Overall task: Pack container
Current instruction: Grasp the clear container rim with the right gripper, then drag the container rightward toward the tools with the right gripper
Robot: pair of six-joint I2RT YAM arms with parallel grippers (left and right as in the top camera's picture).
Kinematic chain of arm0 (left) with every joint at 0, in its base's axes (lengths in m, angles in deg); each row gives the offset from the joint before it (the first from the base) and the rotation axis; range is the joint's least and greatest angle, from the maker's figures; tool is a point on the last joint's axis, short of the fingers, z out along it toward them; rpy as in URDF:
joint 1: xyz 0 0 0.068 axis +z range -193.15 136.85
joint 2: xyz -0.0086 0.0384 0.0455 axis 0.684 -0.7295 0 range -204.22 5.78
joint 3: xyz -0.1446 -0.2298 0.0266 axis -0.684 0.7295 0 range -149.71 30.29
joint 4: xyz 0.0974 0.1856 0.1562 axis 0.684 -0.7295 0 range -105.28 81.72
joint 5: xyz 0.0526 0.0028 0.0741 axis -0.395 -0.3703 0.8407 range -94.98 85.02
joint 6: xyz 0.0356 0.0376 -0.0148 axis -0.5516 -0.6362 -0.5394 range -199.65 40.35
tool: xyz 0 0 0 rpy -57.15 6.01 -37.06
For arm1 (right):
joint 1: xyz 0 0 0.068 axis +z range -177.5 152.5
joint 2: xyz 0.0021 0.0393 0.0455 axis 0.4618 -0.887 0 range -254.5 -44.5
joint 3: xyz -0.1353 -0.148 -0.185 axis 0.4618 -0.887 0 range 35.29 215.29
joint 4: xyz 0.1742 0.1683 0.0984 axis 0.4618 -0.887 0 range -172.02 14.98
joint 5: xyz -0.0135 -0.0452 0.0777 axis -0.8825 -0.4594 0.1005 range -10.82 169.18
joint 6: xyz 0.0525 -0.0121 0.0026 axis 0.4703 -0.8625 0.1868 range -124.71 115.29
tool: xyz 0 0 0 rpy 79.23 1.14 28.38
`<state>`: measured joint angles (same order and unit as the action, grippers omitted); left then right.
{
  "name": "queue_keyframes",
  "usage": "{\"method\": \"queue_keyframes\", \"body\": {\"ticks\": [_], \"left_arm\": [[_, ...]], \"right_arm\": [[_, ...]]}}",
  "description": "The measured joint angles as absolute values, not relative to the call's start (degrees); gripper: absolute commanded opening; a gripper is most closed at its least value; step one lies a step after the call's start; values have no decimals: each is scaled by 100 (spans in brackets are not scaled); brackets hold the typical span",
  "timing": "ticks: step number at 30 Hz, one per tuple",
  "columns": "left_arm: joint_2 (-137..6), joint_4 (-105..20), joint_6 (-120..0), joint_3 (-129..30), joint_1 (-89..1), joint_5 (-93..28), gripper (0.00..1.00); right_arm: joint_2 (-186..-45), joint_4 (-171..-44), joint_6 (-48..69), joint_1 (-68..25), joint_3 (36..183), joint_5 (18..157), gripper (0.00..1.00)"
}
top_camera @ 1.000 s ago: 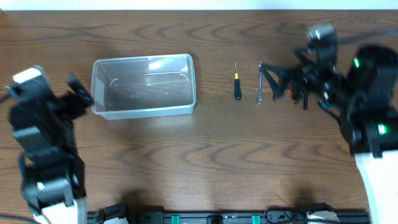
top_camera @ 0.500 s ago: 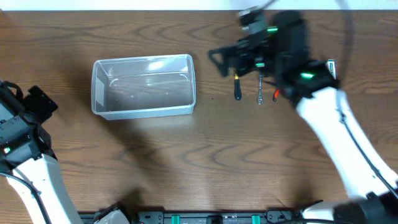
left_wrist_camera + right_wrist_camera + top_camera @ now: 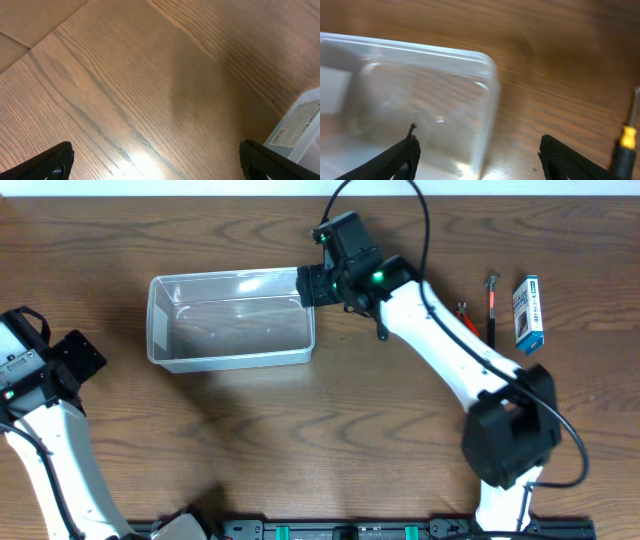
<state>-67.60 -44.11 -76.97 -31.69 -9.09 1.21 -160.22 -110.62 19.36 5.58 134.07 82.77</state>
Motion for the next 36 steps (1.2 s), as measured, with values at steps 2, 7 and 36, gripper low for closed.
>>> {"method": "queue_keyframes", "body": {"ticks": [2,7,36], "left_arm": [[-6830,-4409,-7695,-3169,-909,121,98],[-6972,-4411,-7695,-3169,-909,121,98],[-7022,-4411,-7697,-3169,-909,121,98]], "right_arm": [[-16191,-11079,2096,656,13407,7856,85],[-16313,-11079,2238,1037,13412,7259,85],[-16824,-11975,3097,1144,13495,6505,15]]}}
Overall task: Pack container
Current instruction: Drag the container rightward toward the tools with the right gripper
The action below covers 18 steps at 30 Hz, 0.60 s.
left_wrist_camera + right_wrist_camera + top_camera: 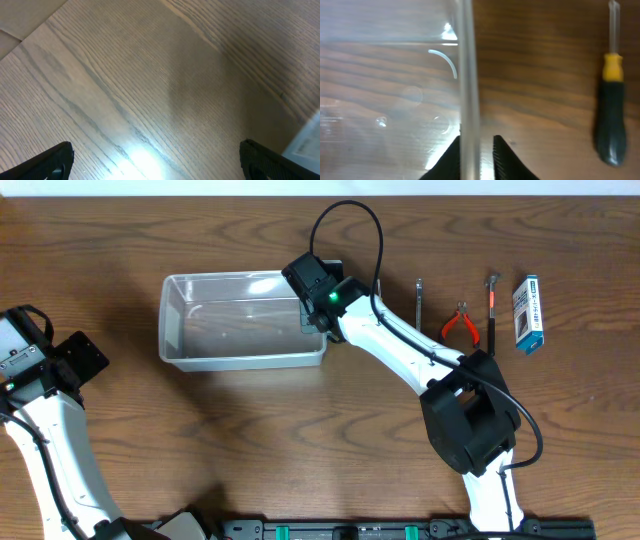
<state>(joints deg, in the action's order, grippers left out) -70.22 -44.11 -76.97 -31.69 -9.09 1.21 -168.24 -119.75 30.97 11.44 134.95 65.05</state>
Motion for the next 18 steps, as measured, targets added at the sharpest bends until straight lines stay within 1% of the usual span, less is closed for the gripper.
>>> {"method": "queue_keyframes", "body": {"ticks": [2,4,6,12,18], "left_arm": [[-7022,-4411,-7695,-3169,-909,121,98],[-7022,-4411,-7695,-3169,-909,121,98],[-7022,-4411,-7695,-3169,-909,121,98],[-7022,-4411,-7697,-3169,-909,121,98],[-7022,-4411,-7697,-3169,-909,121,98]], "right_arm": [[-16824,-12205,3163,1139,13495,6389,15],[-16824,-12377,3237,1124,13495,6282,19],[-16824,-12452,3265,1087,13495,6236,20],[-16824,-12668,3324,840,13495,6168,16],[-16824,-12884,3329,388,13497,6179,15]]}}
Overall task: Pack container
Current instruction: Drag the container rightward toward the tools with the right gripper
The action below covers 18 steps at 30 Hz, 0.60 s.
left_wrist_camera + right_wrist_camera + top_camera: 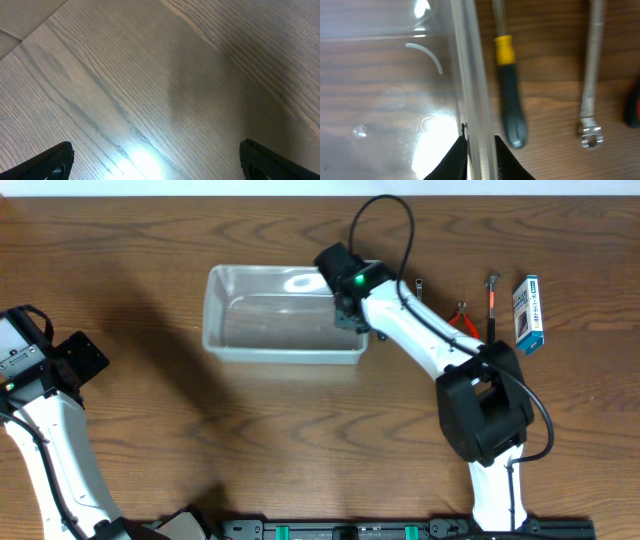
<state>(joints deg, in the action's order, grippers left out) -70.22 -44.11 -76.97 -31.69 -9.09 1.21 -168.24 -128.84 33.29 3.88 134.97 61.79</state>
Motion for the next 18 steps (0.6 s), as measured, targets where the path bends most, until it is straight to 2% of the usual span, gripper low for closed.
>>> {"method": "queue_keyframes", "body": {"ticks": [3,9,15,18], "left_arm": [[-7022,-4411,-7697,-3169,-909,121,98],[-7022,-4411,-7697,-3169,-909,121,98],[-7022,-4411,-7697,-3169,-909,121,98],[-7022,-4411,-7697,-3169,-909,121,98]], "right_arm": [[-16824,-12976,3351,191,13497,6175,15],[-16822,-13221,3418,-30,13552,6269,7],[-16820,-13595,3484,-47,13600,6002,17],[-16820,-13656,3344,-50,13598,5729,17]]}}
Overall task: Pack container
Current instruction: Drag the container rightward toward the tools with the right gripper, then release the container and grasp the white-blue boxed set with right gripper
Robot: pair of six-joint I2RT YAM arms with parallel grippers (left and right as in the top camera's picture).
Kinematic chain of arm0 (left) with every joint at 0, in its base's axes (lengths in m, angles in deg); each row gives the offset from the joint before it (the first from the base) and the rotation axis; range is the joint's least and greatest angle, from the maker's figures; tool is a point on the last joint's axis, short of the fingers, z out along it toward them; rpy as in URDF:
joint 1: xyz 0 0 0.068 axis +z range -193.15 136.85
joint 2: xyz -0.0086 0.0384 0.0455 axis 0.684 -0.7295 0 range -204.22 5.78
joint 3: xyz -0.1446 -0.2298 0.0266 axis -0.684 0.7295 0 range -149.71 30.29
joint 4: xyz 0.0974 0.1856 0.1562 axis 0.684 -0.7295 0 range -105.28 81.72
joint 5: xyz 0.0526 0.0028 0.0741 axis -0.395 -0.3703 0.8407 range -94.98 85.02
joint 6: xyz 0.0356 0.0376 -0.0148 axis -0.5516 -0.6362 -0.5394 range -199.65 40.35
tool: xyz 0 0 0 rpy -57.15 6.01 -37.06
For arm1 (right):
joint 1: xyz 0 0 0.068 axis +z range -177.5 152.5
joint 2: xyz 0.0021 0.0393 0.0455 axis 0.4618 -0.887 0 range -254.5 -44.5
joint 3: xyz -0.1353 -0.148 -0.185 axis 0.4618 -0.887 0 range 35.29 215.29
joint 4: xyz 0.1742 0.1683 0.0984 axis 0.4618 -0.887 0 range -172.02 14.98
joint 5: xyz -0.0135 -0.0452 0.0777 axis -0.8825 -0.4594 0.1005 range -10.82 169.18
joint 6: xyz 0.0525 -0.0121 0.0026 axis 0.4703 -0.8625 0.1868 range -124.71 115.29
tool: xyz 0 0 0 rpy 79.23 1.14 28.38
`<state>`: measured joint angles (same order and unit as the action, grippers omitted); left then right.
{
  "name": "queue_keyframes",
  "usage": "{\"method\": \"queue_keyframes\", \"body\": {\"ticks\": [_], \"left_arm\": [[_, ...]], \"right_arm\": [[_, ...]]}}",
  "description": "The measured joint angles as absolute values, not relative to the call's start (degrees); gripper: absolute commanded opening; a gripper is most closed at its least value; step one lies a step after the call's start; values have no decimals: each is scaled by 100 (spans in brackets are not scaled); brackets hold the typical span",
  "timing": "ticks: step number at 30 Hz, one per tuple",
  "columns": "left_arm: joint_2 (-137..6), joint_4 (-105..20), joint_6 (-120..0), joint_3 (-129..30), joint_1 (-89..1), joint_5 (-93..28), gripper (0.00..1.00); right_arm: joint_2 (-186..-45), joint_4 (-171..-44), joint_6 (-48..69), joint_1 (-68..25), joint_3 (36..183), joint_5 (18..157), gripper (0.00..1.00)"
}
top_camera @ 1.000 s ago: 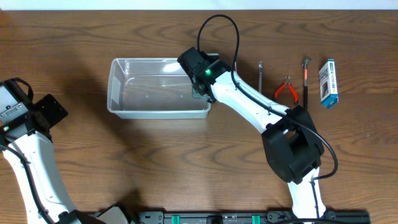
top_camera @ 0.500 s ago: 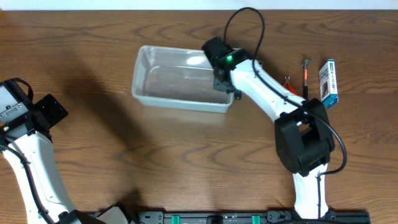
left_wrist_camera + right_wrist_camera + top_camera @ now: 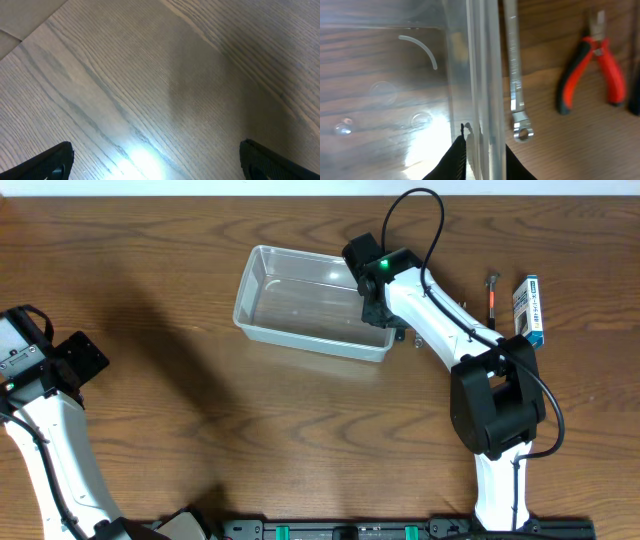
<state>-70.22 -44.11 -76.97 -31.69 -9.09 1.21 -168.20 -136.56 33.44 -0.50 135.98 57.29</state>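
Observation:
The clear plastic container point(image 3: 300, 310) lies slightly askew at the upper middle of the table, with nothing inside it. My right gripper point(image 3: 378, 298) is shut on its right end wall. In the right wrist view that wall point(image 3: 482, 60) runs up between the two black fingers point(image 3: 454, 161). Just beyond the wall lie a steel wrench point(image 3: 515, 80) and red-handled pliers point(image 3: 592, 62). My left gripper point(image 3: 157, 165) stands open over bare wood at the far left, away from everything.
A red-and-black tool point(image 3: 492, 295) and a blue-and-white box point(image 3: 528, 310) lie to the right of the container, at the table's upper right. My right arm point(image 3: 450, 330) stretches across the tools between them and the container.
The container, still held by my right gripper, stands further right and is turned a little. The wrench and pliers now lie beside its wall, where a yellow-and-black screwdriver lay before.
My right gripper was open over the right end of the container, left of centre. Then it was shut on that end wall. At each later moment the container stood further right, and now it is close to the tools. My left arm stayed put.

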Motion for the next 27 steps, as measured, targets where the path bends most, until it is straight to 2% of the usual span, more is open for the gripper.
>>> {"method": "queue_keyframes", "body": {"ticks": [6,11,22,24,26,27], "left_arm": [[-7022,-4411,-7697,-3169,-909,121,98],[-7022,-4411,-7695,-3169,-909,121,98],[-7022,-4411,-7697,-3169,-909,121,98],[-7022,-4411,-7697,-3169,-909,121,98],[-7022,-4411,-7697,-3169,-907,121,98],[-7022,-4411,-7697,-3169,-909,121,98]], "right_arm": [[-16820,-13260,2647,-56,13600,5650,11],[-16820,-13027,1630,-63,13600,6068,20],[-16820,-13223,951,-58,13593,6538,23],[-16820,-13245,970,-58,13593,6549,31],[-16820,-13263,1027,-61,13593,6549,54],[-16820,-13247,1051,-61,13591,6538,61]]}}
